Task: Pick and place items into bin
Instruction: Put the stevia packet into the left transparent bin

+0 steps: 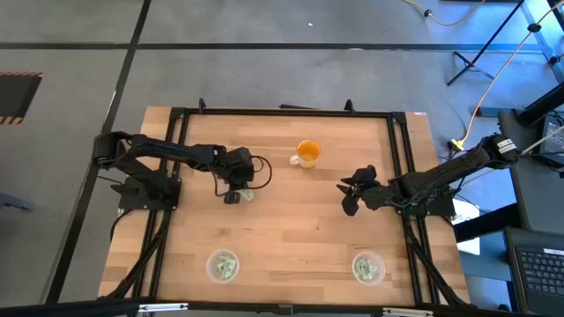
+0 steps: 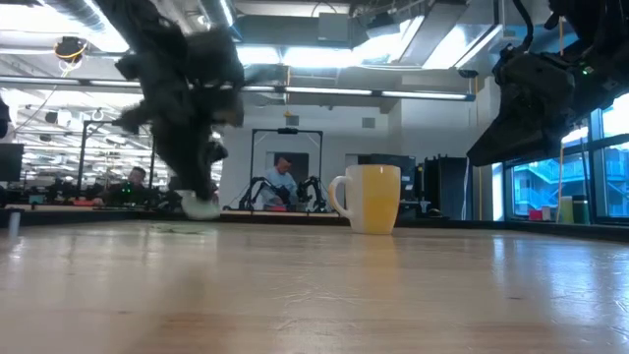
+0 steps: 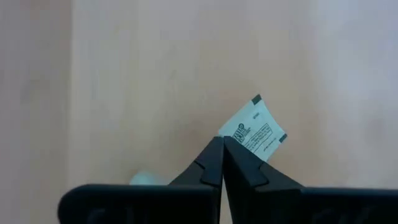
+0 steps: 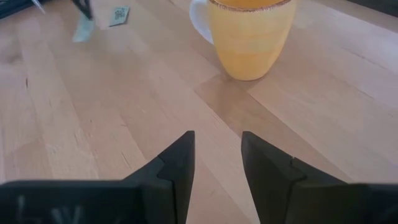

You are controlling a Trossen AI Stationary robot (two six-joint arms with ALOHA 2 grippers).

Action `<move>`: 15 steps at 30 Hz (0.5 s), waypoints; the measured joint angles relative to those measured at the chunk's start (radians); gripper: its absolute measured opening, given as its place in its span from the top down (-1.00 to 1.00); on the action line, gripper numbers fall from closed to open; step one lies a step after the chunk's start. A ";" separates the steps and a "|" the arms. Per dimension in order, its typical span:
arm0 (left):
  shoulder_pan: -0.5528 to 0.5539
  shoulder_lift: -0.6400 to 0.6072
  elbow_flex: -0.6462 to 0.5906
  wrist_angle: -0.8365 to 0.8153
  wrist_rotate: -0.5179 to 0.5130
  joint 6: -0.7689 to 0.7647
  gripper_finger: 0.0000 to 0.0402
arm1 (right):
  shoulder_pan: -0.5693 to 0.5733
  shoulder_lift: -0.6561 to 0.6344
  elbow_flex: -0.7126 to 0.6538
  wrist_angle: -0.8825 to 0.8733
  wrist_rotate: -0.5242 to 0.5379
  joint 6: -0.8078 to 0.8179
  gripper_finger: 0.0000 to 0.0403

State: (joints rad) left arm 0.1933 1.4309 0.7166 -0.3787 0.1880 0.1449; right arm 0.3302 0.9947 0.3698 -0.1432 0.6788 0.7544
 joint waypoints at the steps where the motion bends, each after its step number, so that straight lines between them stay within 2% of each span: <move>1: -0.008 -0.021 0.003 0.005 0.031 -0.013 0.99 | 0.000 0.000 0.000 0.000 0.000 0.000 0.33; 4: -0.036 -0.085 0.003 0.004 0.133 -0.049 0.99 | 0.000 0.000 0.000 0.000 0.000 0.000 0.33; 8: -0.101 -0.188 0.004 0.003 0.214 -0.146 0.99 | 0.000 0.000 0.000 0.000 0.000 0.000 0.33; 12: -0.213 -0.268 0.005 -0.016 0.219 -0.207 0.99 | 0.000 0.000 0.000 0.000 0.000 0.000 0.33; 15: -0.313 -0.293 0.005 -0.043 0.188 -0.317 0.99 | 0.000 0.000 0.000 0.000 0.000 0.000 0.33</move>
State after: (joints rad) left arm -0.1195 1.1375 0.7212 -0.4221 0.3762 -0.1720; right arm 0.3302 0.9947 0.3698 -0.1436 0.6787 0.7544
